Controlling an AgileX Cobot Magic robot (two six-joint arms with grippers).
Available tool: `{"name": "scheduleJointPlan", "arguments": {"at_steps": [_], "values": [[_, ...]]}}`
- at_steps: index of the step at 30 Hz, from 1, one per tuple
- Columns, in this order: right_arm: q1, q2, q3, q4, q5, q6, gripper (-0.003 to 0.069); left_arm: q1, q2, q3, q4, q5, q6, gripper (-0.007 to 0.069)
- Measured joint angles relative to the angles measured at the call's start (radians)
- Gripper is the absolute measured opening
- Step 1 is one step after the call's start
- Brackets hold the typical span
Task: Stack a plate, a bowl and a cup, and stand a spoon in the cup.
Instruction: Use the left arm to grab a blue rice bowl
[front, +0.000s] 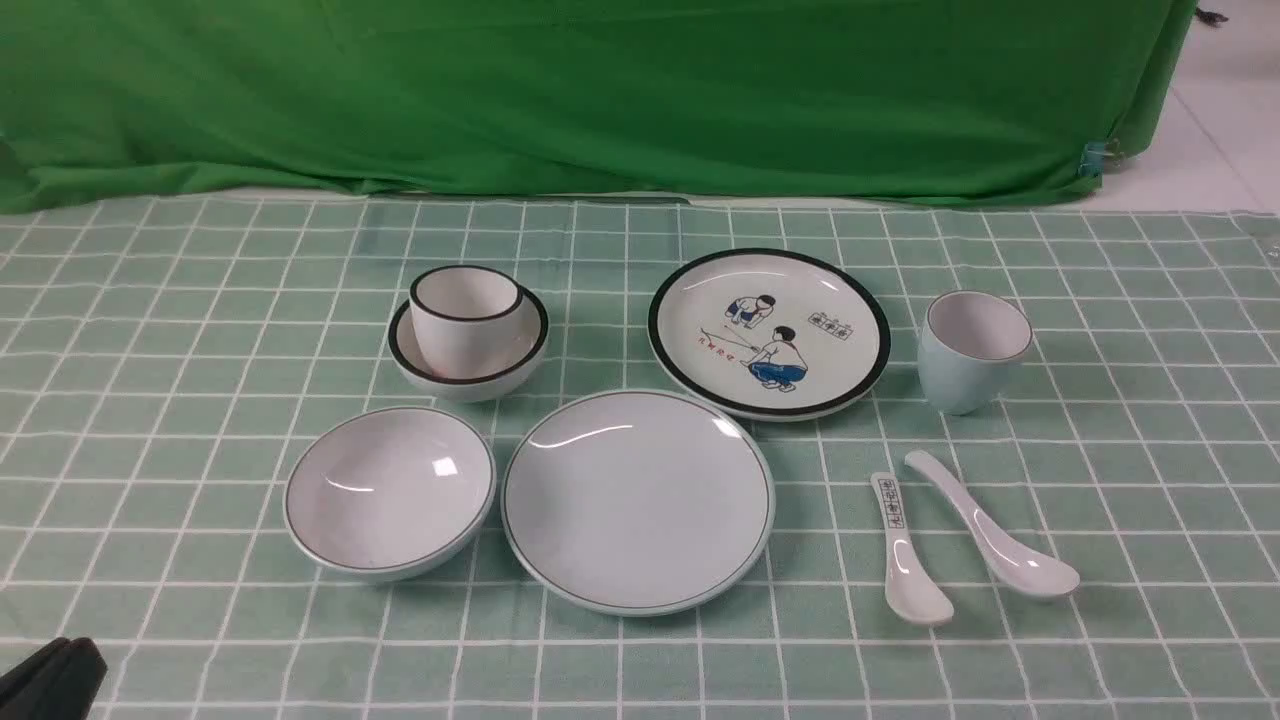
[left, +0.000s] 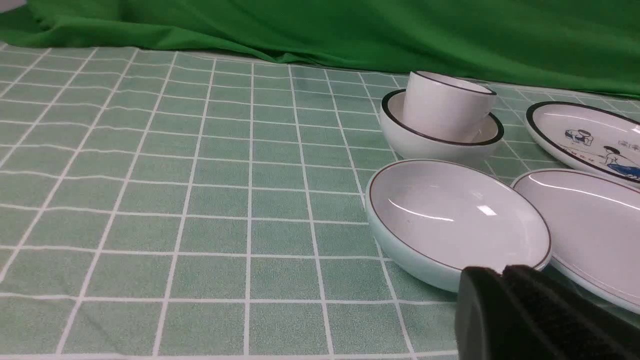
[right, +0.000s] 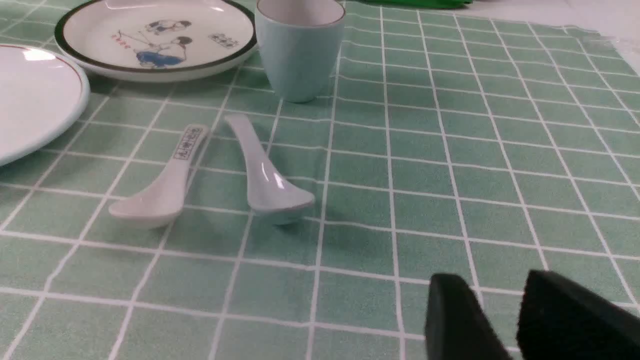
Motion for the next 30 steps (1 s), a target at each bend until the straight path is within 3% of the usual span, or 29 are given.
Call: {"name": "scheduleJointPlan", "arguments": {"at_steps": [23, 27, 30], "values": [[0.0, 0.0, 0.0, 0.0, -0.001, 0.0, 0.0241, 0.0, 0.0, 0.0, -0.001, -0.008, 0.0, 0.0017], [0.0, 0.0, 0.0, 0.0, -0.001, 0.0, 0.0241, 0.0, 0.0, 0.0, -0.098, -0.062, -0.024, 0.0017], [0.0, 0.0, 0.0, 0.0, -0.001, 0.0, 0.0241, 0.0, 0.0, 0.0, -0.327, -0.156, -0.05, 0.0017]]}}
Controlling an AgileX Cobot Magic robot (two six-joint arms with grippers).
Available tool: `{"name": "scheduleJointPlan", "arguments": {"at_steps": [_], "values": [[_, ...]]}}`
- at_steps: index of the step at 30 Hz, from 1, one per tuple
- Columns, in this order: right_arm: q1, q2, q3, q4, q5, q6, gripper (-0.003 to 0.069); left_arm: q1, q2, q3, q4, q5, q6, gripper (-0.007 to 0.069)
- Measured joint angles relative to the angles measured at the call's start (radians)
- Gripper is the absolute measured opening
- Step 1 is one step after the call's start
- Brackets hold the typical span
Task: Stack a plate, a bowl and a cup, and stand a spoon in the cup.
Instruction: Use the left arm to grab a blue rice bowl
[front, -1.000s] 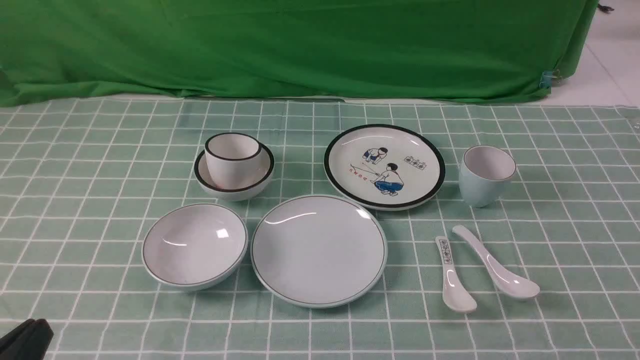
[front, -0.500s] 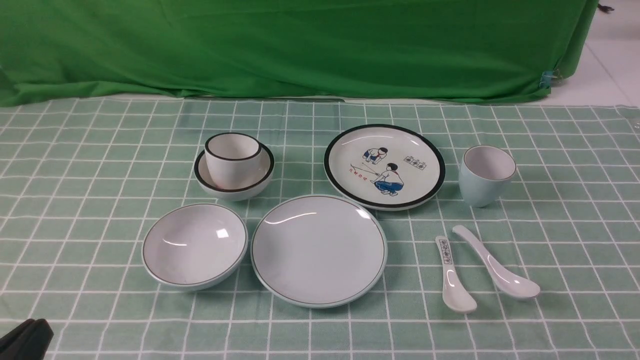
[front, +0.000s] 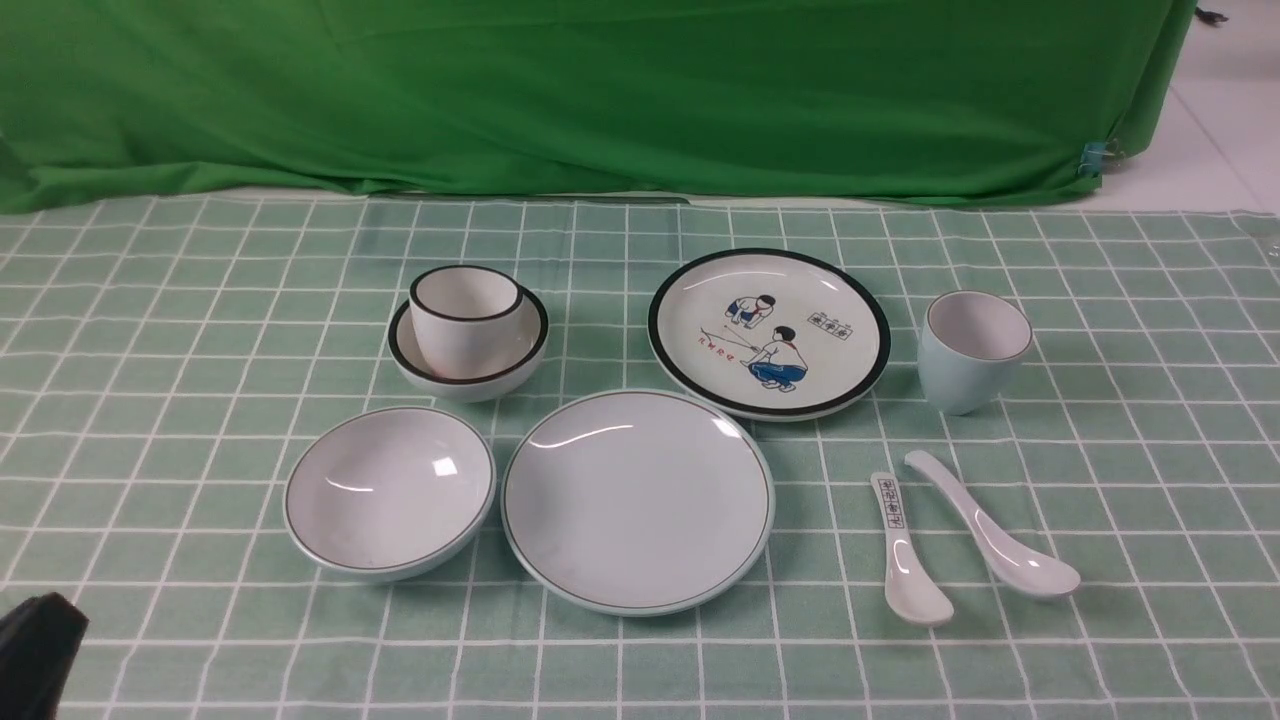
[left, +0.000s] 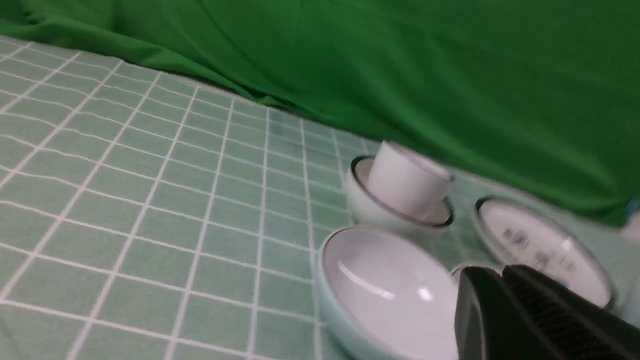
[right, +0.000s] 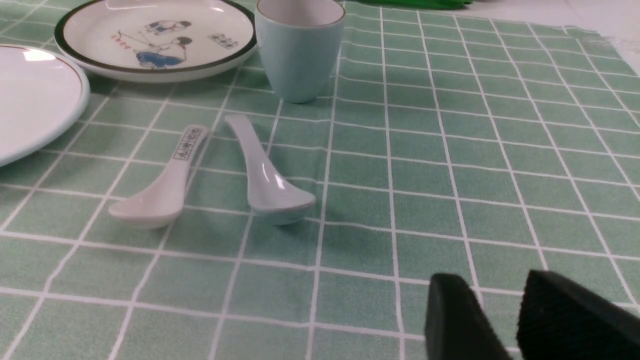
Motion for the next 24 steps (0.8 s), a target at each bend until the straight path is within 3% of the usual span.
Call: {"name": "scheduleJointPlan", "arguments": {"at_steps": [2, 4, 8, 12, 18, 23, 24], "values": [[0.0, 0.0, 0.0, 0.0, 0.0, 0.0, 0.0241, 0.0, 0.0, 0.0, -0.136, -0.063, -0.004, 0.0017], [0.0, 0.0, 0.0, 0.0, 0.0, 0.0, 0.0241, 0.0, 0.0, 0.0, -0.192, -0.109, -0.009, 0.0017], [0.0, 0.0, 0.0, 0.0, 0.0, 0.0, 0.0241, 0.0, 0.0, 0.0, -0.21, -0.126, -0.087, 0.0017], [0.0, 0.0, 0.0, 0.0, 0.0, 0.0, 0.0241, 0.0, -0.001, -0.077, -0.144, -0.027, -0.085, 0.0017], [0.0, 0.0, 0.0, 0.0, 0.0, 0.0, 0.0241, 0.0, 0.141, -0.35, -0.101, 0.236, 0.142, 0.0017], [0.0, 0.0, 0.0, 0.0, 0.0, 0.0, 0.0241, -0.037, 0.405, -0.531, -0.082, 0.477, 0.304, 0.0017], [0.0, 0.0, 0.0, 0.0, -0.002, 0.0, 0.0241, -0.075, 0.525, -0.602, -0.056, 0.596, 0.34, 0.0017]]}}
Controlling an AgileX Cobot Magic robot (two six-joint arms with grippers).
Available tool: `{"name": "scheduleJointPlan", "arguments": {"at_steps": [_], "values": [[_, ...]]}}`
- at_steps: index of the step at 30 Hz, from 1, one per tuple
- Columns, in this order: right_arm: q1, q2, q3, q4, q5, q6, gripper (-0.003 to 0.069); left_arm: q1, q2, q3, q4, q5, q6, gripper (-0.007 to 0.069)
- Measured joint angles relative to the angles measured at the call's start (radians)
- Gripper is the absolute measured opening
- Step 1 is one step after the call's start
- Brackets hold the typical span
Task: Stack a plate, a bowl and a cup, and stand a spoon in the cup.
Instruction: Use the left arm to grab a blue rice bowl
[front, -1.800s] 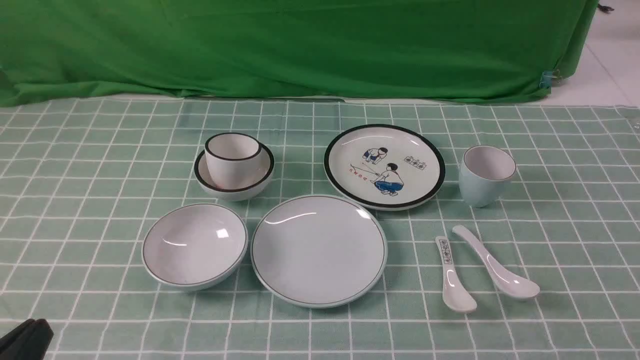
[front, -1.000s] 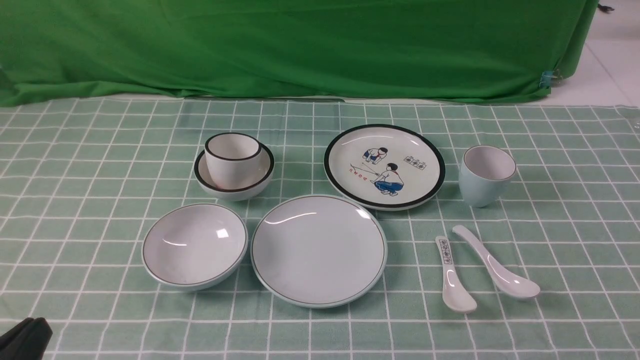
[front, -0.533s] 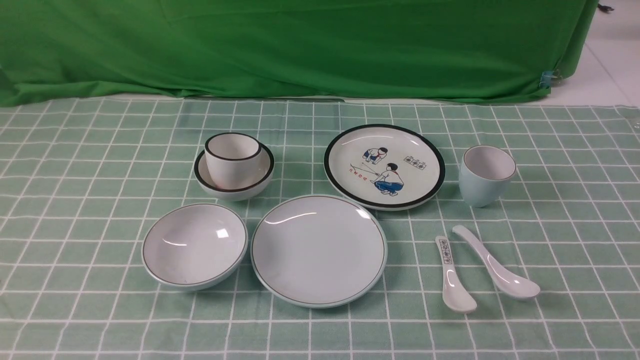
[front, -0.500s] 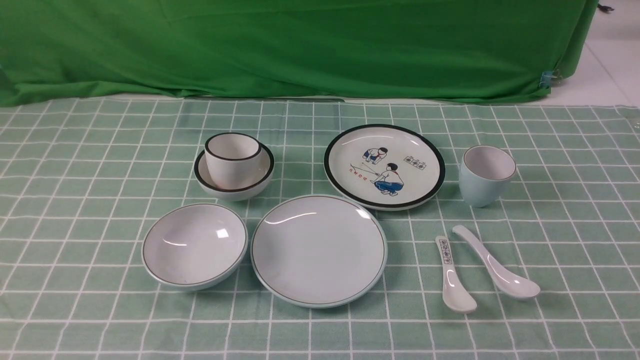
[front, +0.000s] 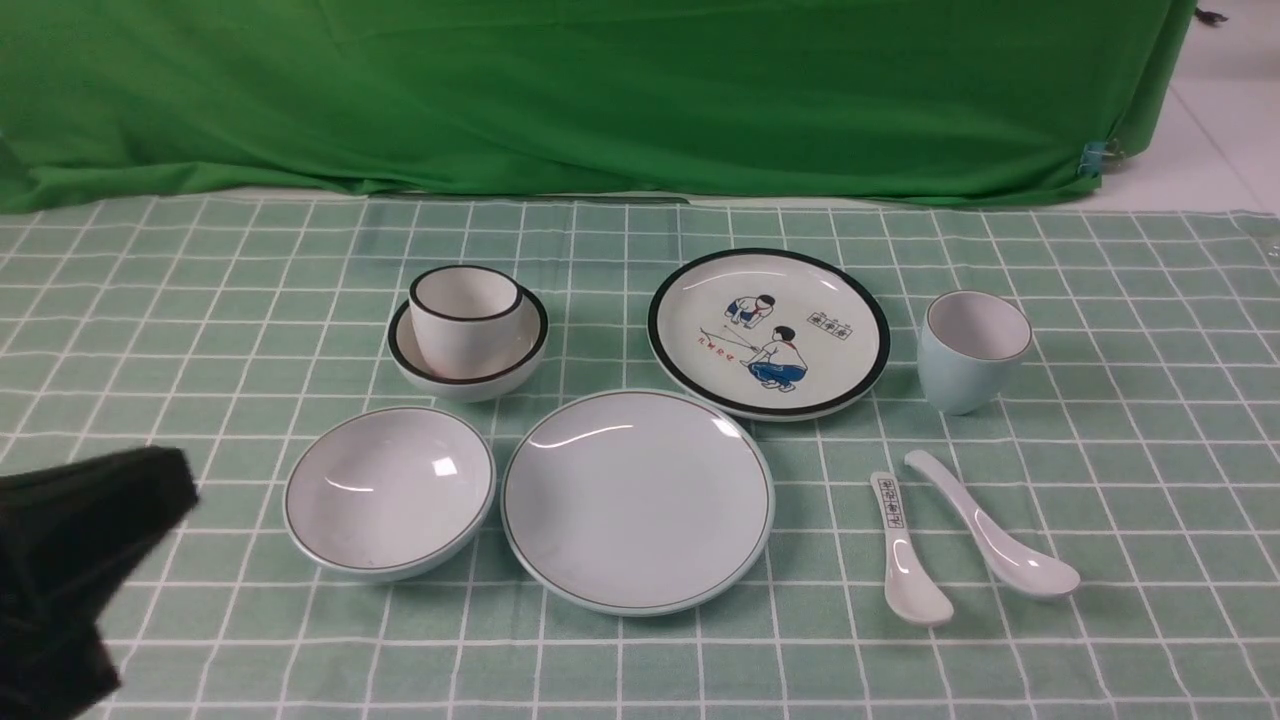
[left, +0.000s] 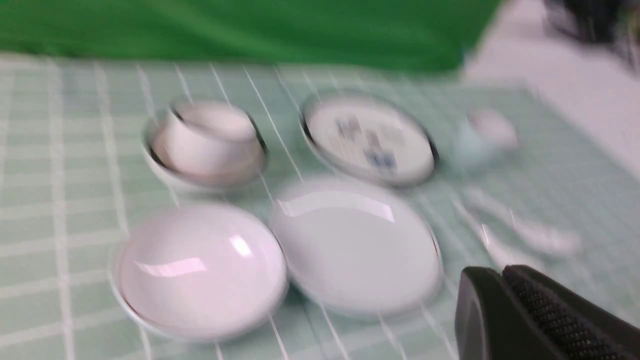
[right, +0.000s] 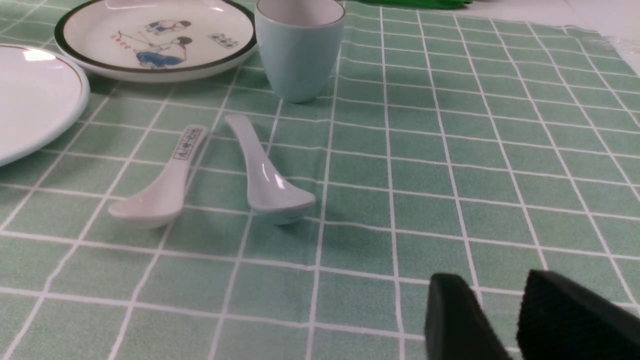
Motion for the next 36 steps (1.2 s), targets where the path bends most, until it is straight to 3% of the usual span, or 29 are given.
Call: {"name": "scheduleJointPlan", "arguments": {"at_steps": [4, 10, 13, 15, 18, 28, 33, 36], "values": [[0.0, 0.0, 0.0, 0.039, -0.05, 0.06, 0.0241, -0.111, 0.236, -0.114, 0.05, 0.159, 0.025, 0.0017], [0.0, 0.0, 0.0, 0.121, -0.274, 0.343, 0.0241, -0.205, 0.442, -0.157, 0.1, 0.146, 0.045, 0.0017], [0.0, 0.0, 0.0, 0.126, -0.321, 0.445, 0.0239, -0.244, 0.539, -0.175, 0.136, 0.156, 0.051, 0.0017], [0.008, 0.003, -0.01, 0.127, -0.266, 0.471, 0.0224, -0.271, 0.594, -0.196, 0.173, 0.17, 0.052, 0.0017], [0.043, 0.037, -0.07, 0.128, -0.137, 0.465, 0.0197, -0.295, 0.642, -0.226, 0.216, 0.185, 0.052, 0.0017], [0.395, 0.464, -0.62, 0.075, 0.469, 0.142, 0.0181, -0.316, 0.912, -0.491, 0.444, 0.239, 0.071, 0.0018], [0.472, 0.576, -0.662, 0.037, 0.508, 0.108, 0.0193, -0.316, 1.024, -0.555, 0.511, 0.266, 0.112, 0.0076], [0.482, 0.595, -0.662, 0.026, 0.508, 0.096, 0.0198, -0.316, 1.053, -0.557, 0.515, 0.279, 0.137, 0.0148]]}}
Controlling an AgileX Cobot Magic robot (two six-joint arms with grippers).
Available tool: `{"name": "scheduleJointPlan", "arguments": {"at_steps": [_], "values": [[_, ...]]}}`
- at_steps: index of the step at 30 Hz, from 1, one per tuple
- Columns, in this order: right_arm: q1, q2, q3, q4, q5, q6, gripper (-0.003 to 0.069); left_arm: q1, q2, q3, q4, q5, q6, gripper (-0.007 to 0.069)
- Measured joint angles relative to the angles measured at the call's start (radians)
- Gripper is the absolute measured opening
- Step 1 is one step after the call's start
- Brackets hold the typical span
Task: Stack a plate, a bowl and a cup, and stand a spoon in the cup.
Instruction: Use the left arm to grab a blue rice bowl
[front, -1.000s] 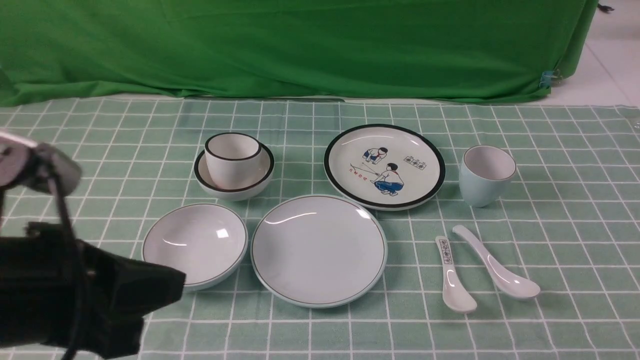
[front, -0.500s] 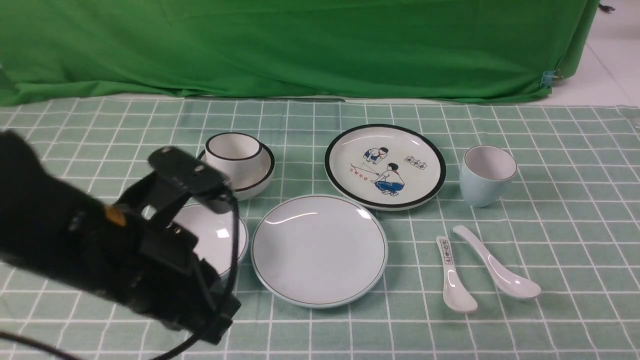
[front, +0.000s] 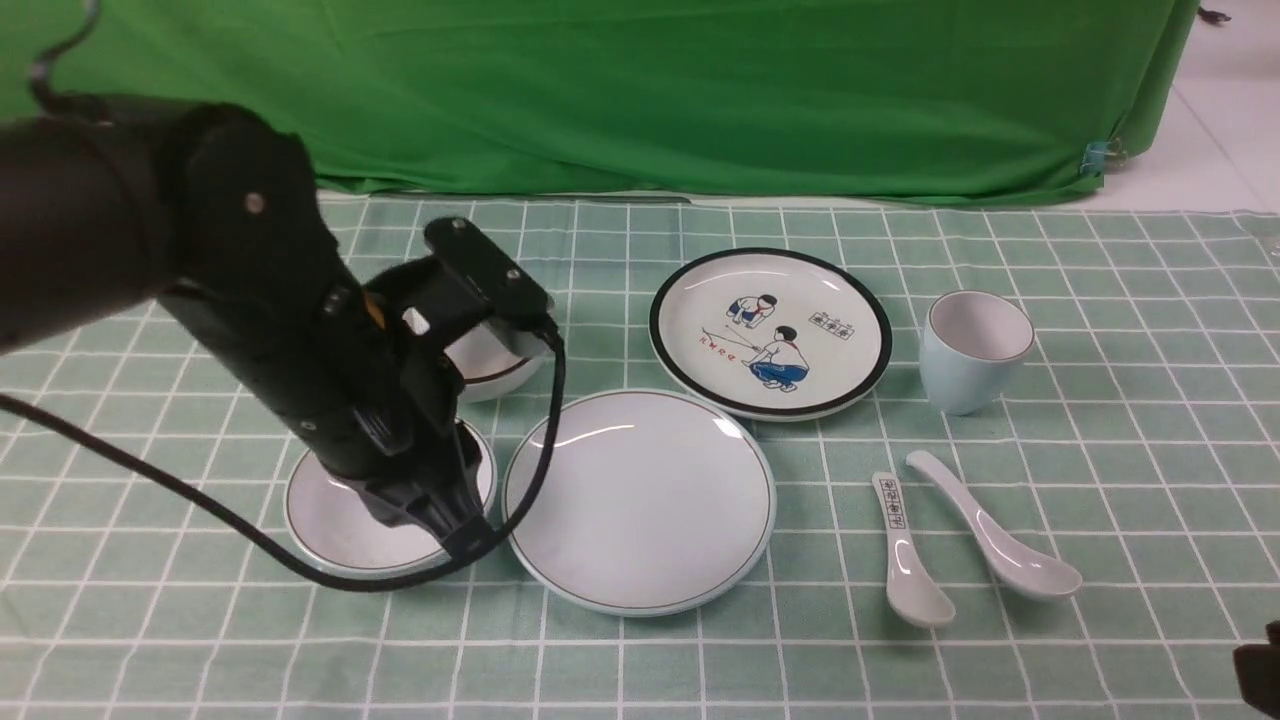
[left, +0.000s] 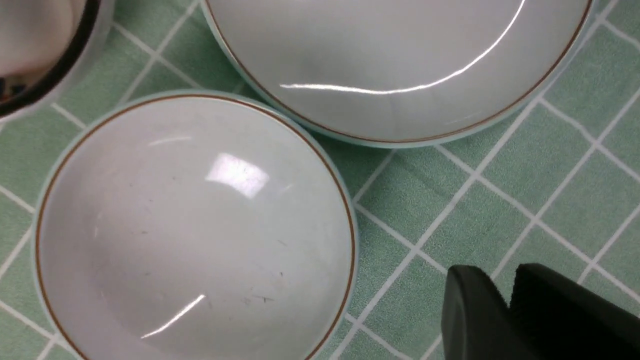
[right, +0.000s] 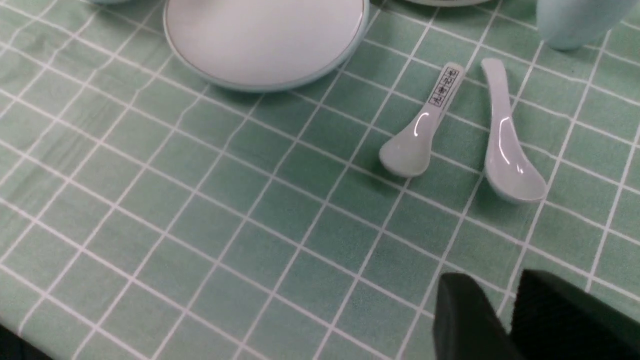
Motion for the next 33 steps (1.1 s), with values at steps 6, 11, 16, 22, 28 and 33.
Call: {"name": "scheduleJointPlan", "arguments": {"at_steps": [6, 11, 16, 22, 28, 33], "values": [[0.001, 0.008, -0.001, -0.008, -0.001, -0.017, 0.0204, 0.0, 0.025, 0.0, 0.03, -0.026, 0.017, 0.0328], [0.002, 0.008, -0.001, -0.01, -0.001, -0.021, 0.0207, 0.0, 0.074, 0.0, 0.069, -0.034, 0.017, 0.046], [0.002, 0.008, -0.001, -0.011, -0.001, -0.019, 0.0211, 0.0, 0.142, 0.0, 0.116, -0.075, 0.016, 0.0475], [0.002, 0.008, -0.002, -0.011, 0.0, -0.018, 0.0213, 0.0, 0.238, 0.0, 0.153, -0.12, 0.009, 0.0374], [0.002, 0.008, -0.003, 0.0, 0.004, -0.016, 0.0213, 0.0, 0.253, -0.01, 0.167, -0.102, -0.052, 0.0098], [0.002, 0.008, -0.003, 0.0, 0.007, -0.015, 0.0213, 0.0, 0.213, -0.013, 0.185, -0.067, -0.137, 0.0053]]}}
